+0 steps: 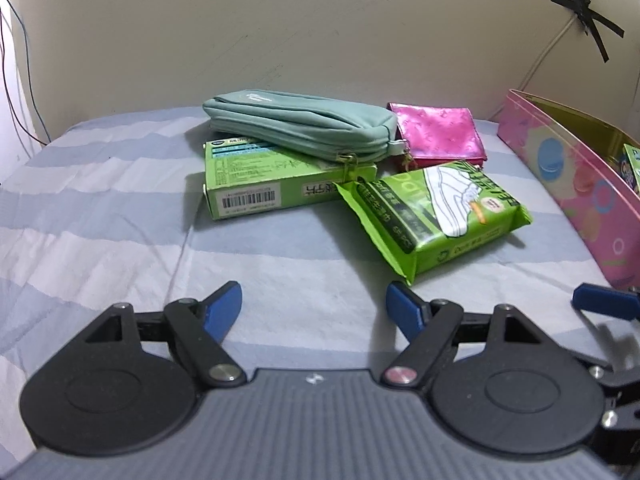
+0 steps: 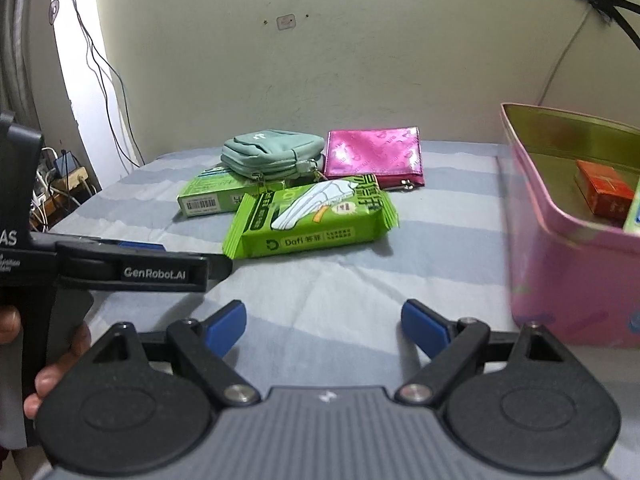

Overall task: Organize objects
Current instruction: 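Move the left gripper back toward the green wipes pack, then lower the left gripper onto the green wipes pack and grasp it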

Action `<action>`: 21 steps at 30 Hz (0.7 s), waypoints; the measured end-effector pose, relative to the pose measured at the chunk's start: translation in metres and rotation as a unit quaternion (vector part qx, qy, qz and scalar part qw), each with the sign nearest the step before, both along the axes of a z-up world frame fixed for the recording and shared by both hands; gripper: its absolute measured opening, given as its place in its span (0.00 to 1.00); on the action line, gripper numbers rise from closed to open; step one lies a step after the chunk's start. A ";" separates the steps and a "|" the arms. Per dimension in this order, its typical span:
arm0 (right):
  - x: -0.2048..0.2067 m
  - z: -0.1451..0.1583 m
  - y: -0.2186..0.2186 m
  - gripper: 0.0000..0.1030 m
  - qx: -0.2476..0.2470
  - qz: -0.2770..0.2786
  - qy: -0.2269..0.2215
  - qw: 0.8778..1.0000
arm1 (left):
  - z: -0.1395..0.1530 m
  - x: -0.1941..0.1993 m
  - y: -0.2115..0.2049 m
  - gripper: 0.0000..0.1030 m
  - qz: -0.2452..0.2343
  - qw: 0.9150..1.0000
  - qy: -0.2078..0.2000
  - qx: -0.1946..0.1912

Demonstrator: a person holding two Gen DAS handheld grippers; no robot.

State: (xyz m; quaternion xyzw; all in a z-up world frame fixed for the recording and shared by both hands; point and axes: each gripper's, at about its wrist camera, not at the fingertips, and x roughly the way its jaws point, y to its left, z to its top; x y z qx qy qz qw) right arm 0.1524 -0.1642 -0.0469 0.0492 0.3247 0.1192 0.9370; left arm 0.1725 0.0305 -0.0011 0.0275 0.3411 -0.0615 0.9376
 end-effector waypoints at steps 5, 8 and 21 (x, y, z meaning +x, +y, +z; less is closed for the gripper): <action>0.016 0.000 0.001 0.86 -0.006 0.006 0.002 1.000 | -0.001 0.006 0.003 0.83 -0.004 1.000 -0.005 0.000; 0.023 0.001 0.001 0.86 -0.009 0.006 0.001 1.000 | -0.002 0.007 0.003 0.84 -0.006 1.000 -0.008 0.000; 0.061 -0.005 0.011 0.89 -0.031 0.021 0.010 0.999 | 0.000 0.009 0.019 0.87 0.018 0.999 -0.016 -0.029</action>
